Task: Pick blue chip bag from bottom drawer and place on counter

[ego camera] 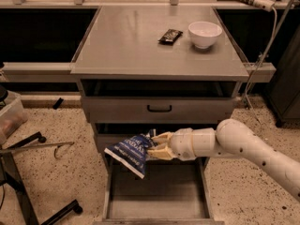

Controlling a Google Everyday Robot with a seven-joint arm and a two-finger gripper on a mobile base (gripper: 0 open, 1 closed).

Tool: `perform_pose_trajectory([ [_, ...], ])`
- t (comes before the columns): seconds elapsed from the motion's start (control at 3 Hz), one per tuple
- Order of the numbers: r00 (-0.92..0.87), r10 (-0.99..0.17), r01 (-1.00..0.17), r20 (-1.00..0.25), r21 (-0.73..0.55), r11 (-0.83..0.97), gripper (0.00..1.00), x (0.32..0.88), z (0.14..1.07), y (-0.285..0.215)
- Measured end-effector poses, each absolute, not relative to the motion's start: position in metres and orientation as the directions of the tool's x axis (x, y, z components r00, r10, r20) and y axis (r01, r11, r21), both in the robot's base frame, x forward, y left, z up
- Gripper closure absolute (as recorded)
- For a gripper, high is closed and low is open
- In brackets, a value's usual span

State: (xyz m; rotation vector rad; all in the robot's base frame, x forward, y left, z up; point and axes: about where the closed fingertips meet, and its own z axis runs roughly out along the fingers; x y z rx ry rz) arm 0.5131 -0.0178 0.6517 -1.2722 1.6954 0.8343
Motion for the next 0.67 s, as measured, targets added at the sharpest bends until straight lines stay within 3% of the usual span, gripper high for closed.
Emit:
perform_pose_trajectory([
  [0.67,0.020,-0.373,-0.950,-0.928,-0.134,0.282,1.00,0.574,0.837,-0.011],
])
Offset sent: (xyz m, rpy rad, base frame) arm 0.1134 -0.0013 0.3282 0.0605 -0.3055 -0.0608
